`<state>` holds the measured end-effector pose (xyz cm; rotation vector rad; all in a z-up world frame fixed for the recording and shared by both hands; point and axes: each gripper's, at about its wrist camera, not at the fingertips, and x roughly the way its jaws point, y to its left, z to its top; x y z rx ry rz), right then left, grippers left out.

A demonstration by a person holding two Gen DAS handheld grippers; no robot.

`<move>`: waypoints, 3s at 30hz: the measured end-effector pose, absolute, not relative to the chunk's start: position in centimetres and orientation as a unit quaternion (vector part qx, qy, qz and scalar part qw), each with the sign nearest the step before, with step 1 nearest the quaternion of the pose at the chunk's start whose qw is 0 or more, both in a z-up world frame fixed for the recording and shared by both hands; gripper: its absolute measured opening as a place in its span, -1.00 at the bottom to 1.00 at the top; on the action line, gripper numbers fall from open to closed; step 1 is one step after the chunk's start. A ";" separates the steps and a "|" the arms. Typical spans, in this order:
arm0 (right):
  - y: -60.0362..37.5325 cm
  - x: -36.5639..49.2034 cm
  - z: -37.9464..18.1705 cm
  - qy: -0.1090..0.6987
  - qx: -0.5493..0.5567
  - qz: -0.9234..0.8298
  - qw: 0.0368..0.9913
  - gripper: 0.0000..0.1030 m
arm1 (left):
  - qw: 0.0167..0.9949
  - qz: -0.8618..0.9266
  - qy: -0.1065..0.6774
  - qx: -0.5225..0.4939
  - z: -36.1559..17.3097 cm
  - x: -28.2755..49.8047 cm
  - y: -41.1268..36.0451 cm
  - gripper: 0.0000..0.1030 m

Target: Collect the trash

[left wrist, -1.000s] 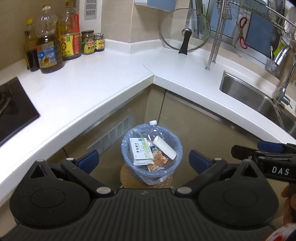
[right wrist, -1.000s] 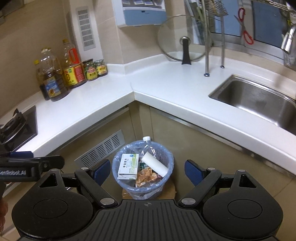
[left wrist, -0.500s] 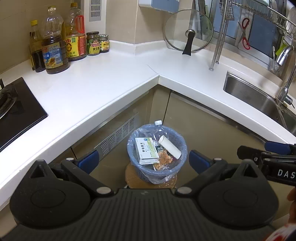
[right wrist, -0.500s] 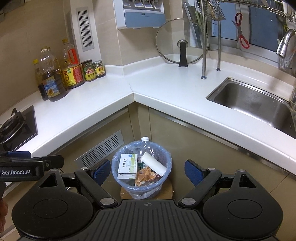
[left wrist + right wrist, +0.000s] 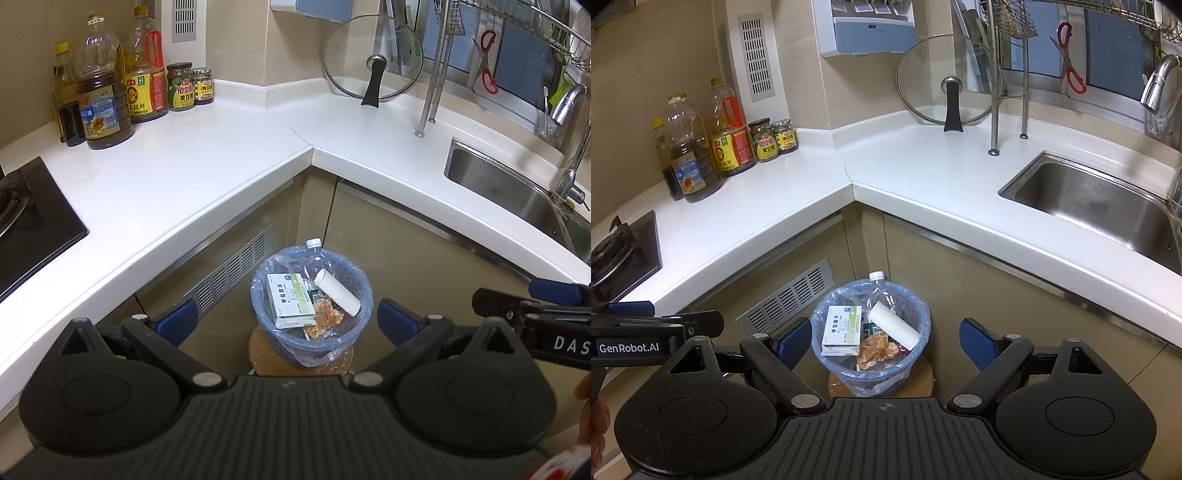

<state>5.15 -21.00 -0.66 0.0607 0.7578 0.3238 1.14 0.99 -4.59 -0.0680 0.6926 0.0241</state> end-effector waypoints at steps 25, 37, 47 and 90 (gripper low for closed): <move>-21.0 5.4 -0.6 0.370 0.030 0.158 0.915 0.68 | 0.940 0.014 0.340 -0.031 -4.7 1.4 1.1 0.99; -21.0 5.4 -0.6 0.370 0.029 0.158 0.915 0.68 | 0.940 0.015 0.340 -0.029 -4.8 1.4 0.9 0.99; -21.0 5.7 -0.6 0.370 0.030 0.157 0.915 0.68 | 0.940 0.015 0.340 -0.028 -4.8 1.5 1.0 0.99; -21.3 5.6 -0.6 0.370 0.031 0.155 0.916 0.68 | 0.942 0.002 0.334 -0.020 -4.9 1.3 1.0 0.99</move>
